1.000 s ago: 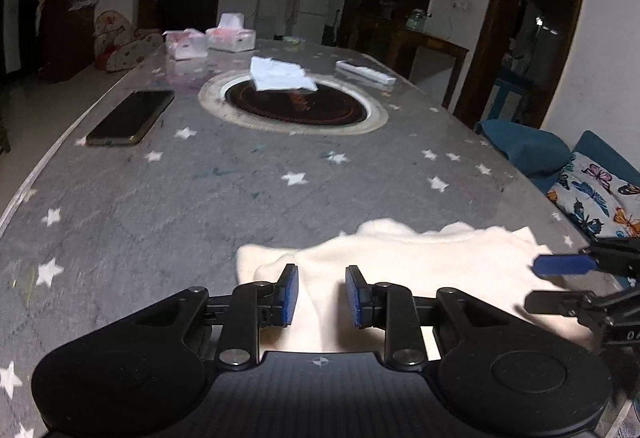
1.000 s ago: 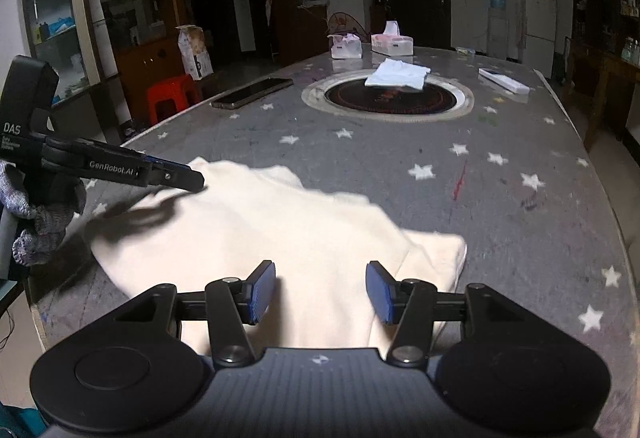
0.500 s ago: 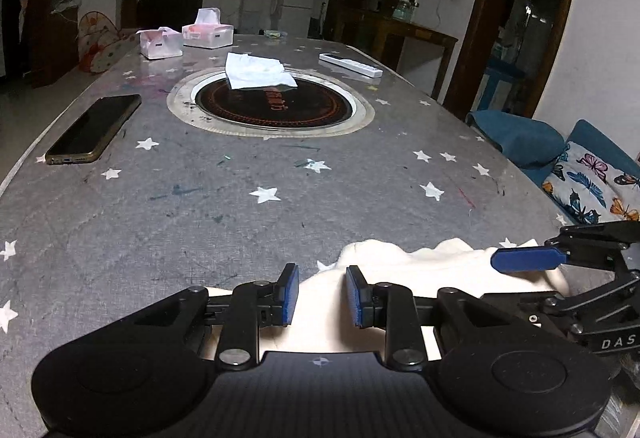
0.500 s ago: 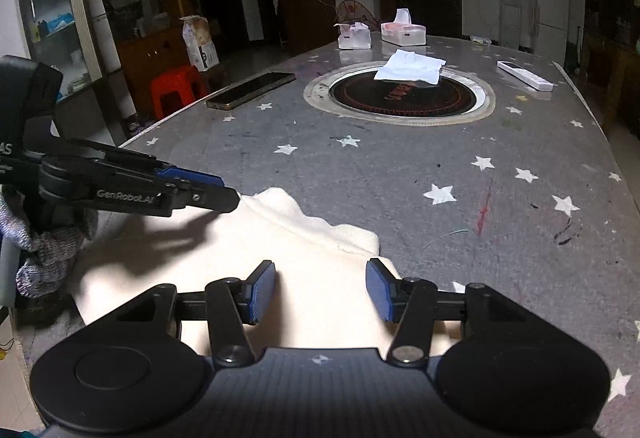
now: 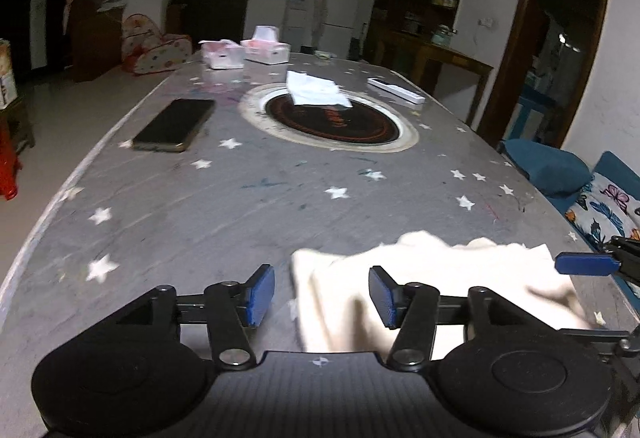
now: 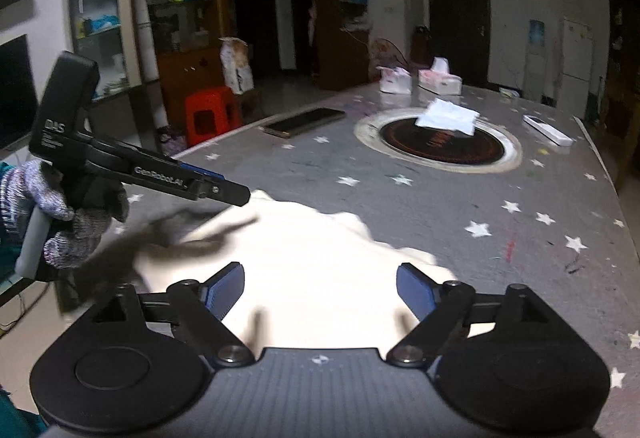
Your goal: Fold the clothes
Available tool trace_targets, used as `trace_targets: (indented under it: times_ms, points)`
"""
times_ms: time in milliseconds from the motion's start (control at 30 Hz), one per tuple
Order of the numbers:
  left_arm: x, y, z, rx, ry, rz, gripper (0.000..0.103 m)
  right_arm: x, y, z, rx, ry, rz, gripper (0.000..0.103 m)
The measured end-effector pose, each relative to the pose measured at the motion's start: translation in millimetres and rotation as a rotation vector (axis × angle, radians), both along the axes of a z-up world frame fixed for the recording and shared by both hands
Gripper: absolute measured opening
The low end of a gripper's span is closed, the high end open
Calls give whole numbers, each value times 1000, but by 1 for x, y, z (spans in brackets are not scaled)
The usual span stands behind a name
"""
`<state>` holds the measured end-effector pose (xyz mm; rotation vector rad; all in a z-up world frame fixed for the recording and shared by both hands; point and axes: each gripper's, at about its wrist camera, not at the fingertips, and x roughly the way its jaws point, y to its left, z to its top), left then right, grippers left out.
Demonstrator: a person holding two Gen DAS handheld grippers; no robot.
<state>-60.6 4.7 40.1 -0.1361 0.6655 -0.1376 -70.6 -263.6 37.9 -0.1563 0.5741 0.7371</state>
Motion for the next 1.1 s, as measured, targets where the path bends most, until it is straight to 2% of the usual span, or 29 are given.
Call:
trace_targets:
  times_ms: [67, 100, 200, 333, 400, 467, 600, 733, 867, 967, 1100]
  points:
    - [-8, 7, -1, -2, 3, 22, 63, -8, 6, 2, 11, -8, 14, 100]
    - [-12, 10, -2, -4, 5, 34, 66, -12, 9, 3, 17, -12, 22, 102]
    - [-20, 22, -3, -12, 7, 67, 69, -23, 20, 3, 22, -45, 56, 103]
    - [-29, 35, -4, -38, 16, 107, 70, -32, 42, 1, -13, -39, 115, 102]
    - [-32, 40, -4, -51, 16, 118, 70, -36, 54, 0, -46, -43, 157, 98]
    - [-36, 43, -4, -65, 18, 127, 70, -41, 70, -2, -92, -52, 200, 88]
    - [-39, 47, -4, -106, 26, 138, 70, -48, 100, -8, -182, -81, 281, 76]
    - [-41, 50, -5, -154, 40, 141, 69, -53, 124, -13, -237, -101, 352, 53]
    - [-41, 53, -7, -203, 56, 142, 69, -56, 143, -21, -298, -112, 389, 43]
    - [-39, 54, -8, -241, 68, 141, 69, -55, 152, -28, -340, -99, 386, 42]
    - [-35, 50, -9, -279, 88, 132, 69, -53, 149, -30, -322, -83, 380, 42]
